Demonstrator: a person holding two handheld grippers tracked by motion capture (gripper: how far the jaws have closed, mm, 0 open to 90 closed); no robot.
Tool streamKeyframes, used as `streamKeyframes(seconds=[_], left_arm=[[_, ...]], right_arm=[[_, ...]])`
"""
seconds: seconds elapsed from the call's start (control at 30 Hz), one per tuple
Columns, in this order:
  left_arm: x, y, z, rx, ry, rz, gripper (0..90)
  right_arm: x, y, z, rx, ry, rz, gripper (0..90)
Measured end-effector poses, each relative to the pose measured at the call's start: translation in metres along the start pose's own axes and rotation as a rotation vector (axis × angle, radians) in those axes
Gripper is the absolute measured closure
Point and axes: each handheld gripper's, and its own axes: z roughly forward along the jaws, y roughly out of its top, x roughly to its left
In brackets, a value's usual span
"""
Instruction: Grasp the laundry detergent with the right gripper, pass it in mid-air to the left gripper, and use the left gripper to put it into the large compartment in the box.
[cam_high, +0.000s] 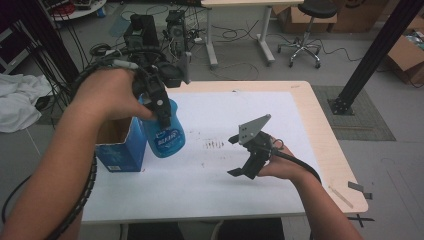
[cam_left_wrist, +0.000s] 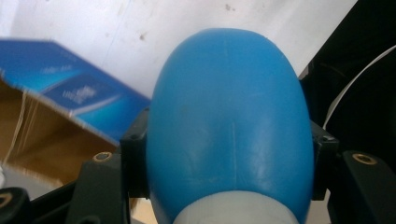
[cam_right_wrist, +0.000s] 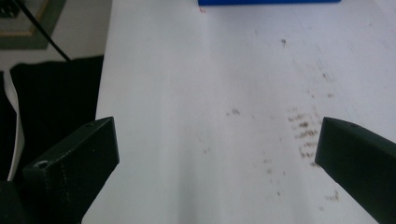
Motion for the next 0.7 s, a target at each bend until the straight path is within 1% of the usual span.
streamKeyframes(seconds=[0.03, 0.07, 0.1, 0.13, 0.17, 0.2, 0.23, 0.3, 0.33, 0.37, 0.4, 0.43, 0.47, 0.5, 0.53, 0.63, 0.67, 0.7], left_arm=[[0.004, -0.006, -0.008, 0.003, 0.000, -0.043, 38.0], [0.004, -0.006, -0.008, 0.003, 0.000, -0.043, 38.0], [0.008, -0.011, -0.016, 0.010, 0.005, -0.083, 38.0], [0.008, -0.011, -0.016, 0.010, 0.005, -0.083, 38.0], [0.011, -0.014, -0.022, 0.016, 0.008, -0.122, 38.0], [0.013, -0.016, -0.024, 0.018, 0.011, -0.140, 38.0], [0.018, -0.019, -0.030, 0.021, 0.013, -0.190, 38.0], [0.024, -0.023, -0.036, 0.025, 0.013, -0.249, 38.0], [0.024, -0.023, -0.036, 0.025, 0.013, -0.249, 38.0], [0.032, -0.028, -0.041, 0.022, 0.004, -0.313, 38.0], [0.032, -0.028, -0.041, 0.022, 0.004, -0.313, 38.0], [0.039, -0.032, -0.046, 0.019, -0.002, -0.383, 38.0], [0.039, -0.032, -0.046, 0.019, -0.002, -0.383, 38.0], [0.043, -0.034, -0.048, 0.016, -0.004, -0.411, 38.0], [0.051, -0.037, -0.052, 0.021, -0.006, -0.453, 38.0], [0.063, -0.043, -0.056, 0.025, -0.006, -0.518, 38.0], [0.063, -0.043, -0.056, 0.025, -0.006, -0.518, 38.0], [0.070, -0.047, -0.057, 0.023, -0.002, -0.562, 38.0]], right_arm=[[-0.001, -0.002, -0.002, 0.033, -0.002, -0.004, 0.0], [-0.001, -0.002, -0.002, 0.033, -0.002, -0.004, 0.0], [-0.002, -0.003, -0.005, 0.059, -0.004, -0.008, 0.0], [-0.002, -0.003, -0.005, 0.059, -0.004, -0.008, 0.0], [-0.003, -0.003, -0.006, 0.071, -0.006, -0.009, 0.0], [-0.004, -0.004, -0.009, 0.082, -0.009, -0.012, 0.0], [-0.004, -0.004, -0.010, 0.085, -0.010, -0.013, 0.0], [-0.005, -0.005, -0.012, 0.092, -0.012, -0.015, 0.0], [-0.005, -0.005, -0.013, 0.094, -0.013, -0.016, 0.0], [-0.005, -0.005, -0.013, 0.096, -0.014, -0.015, 0.0], [-0.005, -0.005, -0.013, 0.096, -0.014, -0.015, 0.0], [-0.005, -0.006, -0.014, 0.108, -0.017, -0.019, 0.0], [-0.005, -0.006, -0.014, 0.108, -0.017, -0.019, 0.0], [-0.004, -0.006, -0.015, 0.115, -0.017, -0.020, 0.0], [-0.004, -0.006, -0.015, 0.118, -0.017, -0.021, 0.0], [-0.004, -0.007, -0.016, 0.122, -0.018, -0.020, 0.0], [-0.004, -0.007, -0.016, 0.122, -0.018, -0.020, 0.0], [-0.004, -0.007, -0.016, 0.123, -0.019, -0.021, 0.0]])
